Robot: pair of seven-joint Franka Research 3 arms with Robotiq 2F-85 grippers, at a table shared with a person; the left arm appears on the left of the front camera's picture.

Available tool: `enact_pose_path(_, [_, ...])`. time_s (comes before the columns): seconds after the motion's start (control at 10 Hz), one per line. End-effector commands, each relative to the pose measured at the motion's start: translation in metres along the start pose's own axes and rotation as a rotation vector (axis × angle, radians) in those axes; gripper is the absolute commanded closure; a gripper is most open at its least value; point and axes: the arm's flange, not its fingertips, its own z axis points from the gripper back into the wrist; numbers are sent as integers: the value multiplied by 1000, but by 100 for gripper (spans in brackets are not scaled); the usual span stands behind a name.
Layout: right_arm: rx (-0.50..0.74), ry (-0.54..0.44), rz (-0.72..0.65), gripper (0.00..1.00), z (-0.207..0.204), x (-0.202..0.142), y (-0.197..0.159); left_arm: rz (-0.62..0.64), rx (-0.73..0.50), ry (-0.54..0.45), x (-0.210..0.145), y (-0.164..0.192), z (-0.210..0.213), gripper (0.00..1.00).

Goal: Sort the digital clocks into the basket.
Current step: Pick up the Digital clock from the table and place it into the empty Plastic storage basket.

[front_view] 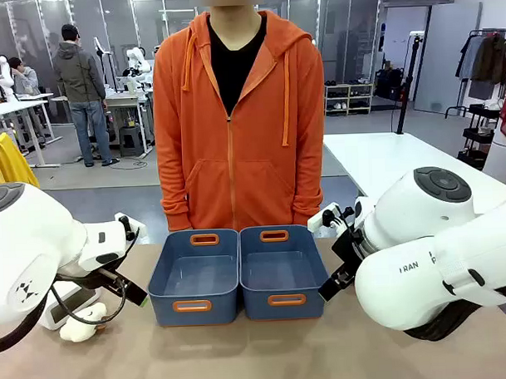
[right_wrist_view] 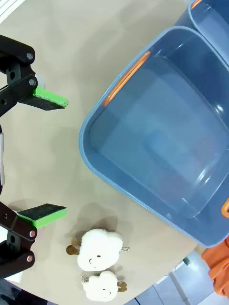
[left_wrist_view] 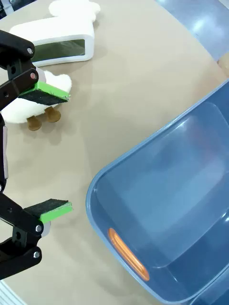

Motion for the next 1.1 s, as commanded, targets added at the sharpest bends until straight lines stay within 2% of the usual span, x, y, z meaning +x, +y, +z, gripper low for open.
enact_pose_path(0.0, [0, 0, 0, 0, 0, 0, 0, 0, 0, 0, 0, 0, 0, 0])
enact_pose_path(0.9, [-1, 0, 2, 0, 0, 0, 0, -1, 0, 0, 0, 0, 0, 0])
enact_pose_path(1.0, [16, -49, 17, 0, 27, 8, -16, -20, -44, -4, 11, -2, 22, 0])
